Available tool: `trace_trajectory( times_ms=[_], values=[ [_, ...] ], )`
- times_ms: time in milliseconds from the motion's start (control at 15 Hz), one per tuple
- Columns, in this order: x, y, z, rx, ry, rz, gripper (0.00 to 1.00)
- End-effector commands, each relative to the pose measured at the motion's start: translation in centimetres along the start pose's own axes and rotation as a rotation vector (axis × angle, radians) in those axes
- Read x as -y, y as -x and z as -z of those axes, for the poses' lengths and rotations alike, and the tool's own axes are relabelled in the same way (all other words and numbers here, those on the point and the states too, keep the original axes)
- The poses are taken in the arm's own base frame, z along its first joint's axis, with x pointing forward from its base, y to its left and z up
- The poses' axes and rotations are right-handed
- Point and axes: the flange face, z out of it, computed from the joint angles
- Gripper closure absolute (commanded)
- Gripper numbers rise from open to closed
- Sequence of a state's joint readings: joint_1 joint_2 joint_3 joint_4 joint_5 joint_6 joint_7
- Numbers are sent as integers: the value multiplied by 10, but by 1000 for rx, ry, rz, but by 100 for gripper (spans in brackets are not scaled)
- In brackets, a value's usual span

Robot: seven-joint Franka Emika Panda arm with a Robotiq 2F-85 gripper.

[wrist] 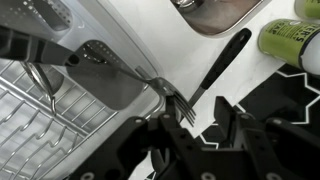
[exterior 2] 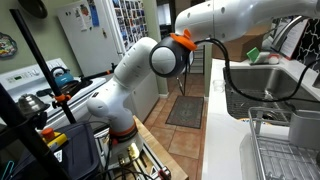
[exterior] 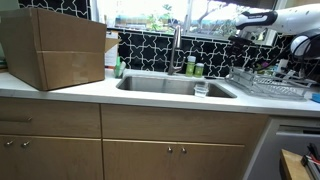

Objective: Swap the fork and the knife

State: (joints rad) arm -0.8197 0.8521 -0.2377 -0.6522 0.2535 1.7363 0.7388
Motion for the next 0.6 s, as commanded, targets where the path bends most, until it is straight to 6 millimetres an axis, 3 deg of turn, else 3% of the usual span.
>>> trace_trajectory(
  times_ms=[0,67,133,267,533],
  values=[
    [-4,-2,-5,35,15,-7,21],
    [-4,-2,-5,38,20,-4,48],
    [-5,-2,-6,42,28,-3,60],
    [-6,-2,-7,46,37,2,66],
    [-8,-1,-4,52,46,16,99]
  ],
)
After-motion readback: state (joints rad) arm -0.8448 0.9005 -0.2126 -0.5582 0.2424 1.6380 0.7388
